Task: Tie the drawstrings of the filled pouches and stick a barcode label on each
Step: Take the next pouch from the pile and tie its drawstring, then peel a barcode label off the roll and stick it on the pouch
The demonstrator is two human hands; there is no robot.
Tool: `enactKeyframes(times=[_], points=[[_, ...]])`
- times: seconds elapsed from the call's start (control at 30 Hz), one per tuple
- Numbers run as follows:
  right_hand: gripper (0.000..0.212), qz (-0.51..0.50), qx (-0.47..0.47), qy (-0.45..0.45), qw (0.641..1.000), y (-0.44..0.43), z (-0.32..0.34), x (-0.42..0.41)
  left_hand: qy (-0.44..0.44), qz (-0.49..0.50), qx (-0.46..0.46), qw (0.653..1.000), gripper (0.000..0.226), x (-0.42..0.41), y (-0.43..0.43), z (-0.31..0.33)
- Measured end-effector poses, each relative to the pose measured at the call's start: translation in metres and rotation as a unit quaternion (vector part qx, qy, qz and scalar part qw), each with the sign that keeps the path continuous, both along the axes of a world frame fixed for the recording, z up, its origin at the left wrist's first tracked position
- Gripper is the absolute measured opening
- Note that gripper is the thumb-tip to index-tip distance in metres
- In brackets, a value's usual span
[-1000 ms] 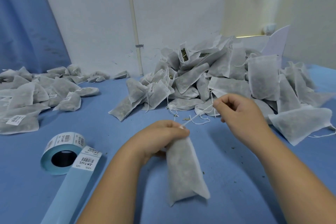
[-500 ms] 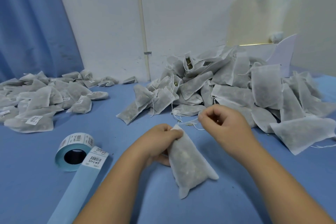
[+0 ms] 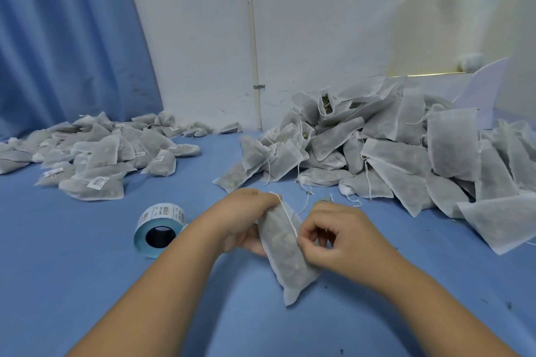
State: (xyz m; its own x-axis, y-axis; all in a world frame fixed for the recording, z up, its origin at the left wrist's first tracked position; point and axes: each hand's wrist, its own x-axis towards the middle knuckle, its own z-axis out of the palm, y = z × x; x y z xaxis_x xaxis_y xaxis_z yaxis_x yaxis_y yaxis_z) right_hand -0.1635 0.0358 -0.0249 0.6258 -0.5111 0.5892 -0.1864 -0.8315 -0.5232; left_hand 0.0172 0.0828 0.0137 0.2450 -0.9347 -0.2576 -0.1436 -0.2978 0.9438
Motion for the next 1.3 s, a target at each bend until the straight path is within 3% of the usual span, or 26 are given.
enactKeyframes(times=[0.13, 0.27, 0.5, 0.6, 0.73, 0.87, 1.0, 1.17, 1.3], points=[[0.01, 0.031, 0.03, -0.015, 0.999, 0.009, -0.001, 0.006, -0.024, 0.016, -0.028, 0.999, 0.013, 0.003, 0.009, 0.005], [0.025, 0.028, 0.16, -0.056, 0.985, 0.014, -0.003, 0.015, -0.049, 0.032, -0.057, 0.997, 0.008, 0.005, 0.018, 0.009], [0.017, -0.006, 0.315, -0.073, 0.946, 0.019, 0.0, 0.042, -0.067, 0.043, -0.109, 0.991, 0.012, 0.022, 0.036, 0.017], [0.025, 0.012, 0.342, -0.039, 0.939, 0.02, 0.008, 0.056, -0.035, 0.066, -0.124, 0.989, 0.014, 0.036, 0.045, 0.021], [0.031, 0.069, 0.411, 0.009, 0.909, 0.028, 0.022, 0.084, 0.073, 0.094, -0.165, 0.979, 0.01, 0.062, 0.057, 0.027], [0.024, 0.076, 0.406, -0.058, 0.909, 0.041, 0.032, 0.122, 0.175, 0.084, -0.246, 0.95, 0.038, 0.084, 0.07, 0.026], [0.037, 0.054, 0.407, -0.122, 0.904, 0.048, 0.031, 0.156, 0.103, 0.067, -0.193, 0.973, 0.059, 0.098, 0.081, 0.01], [0.039, 0.048, 0.415, -0.126, 0.9, 0.055, 0.011, 0.168, 0.074, 0.031, -0.165, 0.983, 0.051, 0.114, 0.096, -0.015], [0.025, 0.044, 0.419, -0.111, 0.9, 0.058, 0.001, 0.169, 0.075, 0.018, -0.17, 0.982, 0.046, 0.124, 0.105, -0.034]])
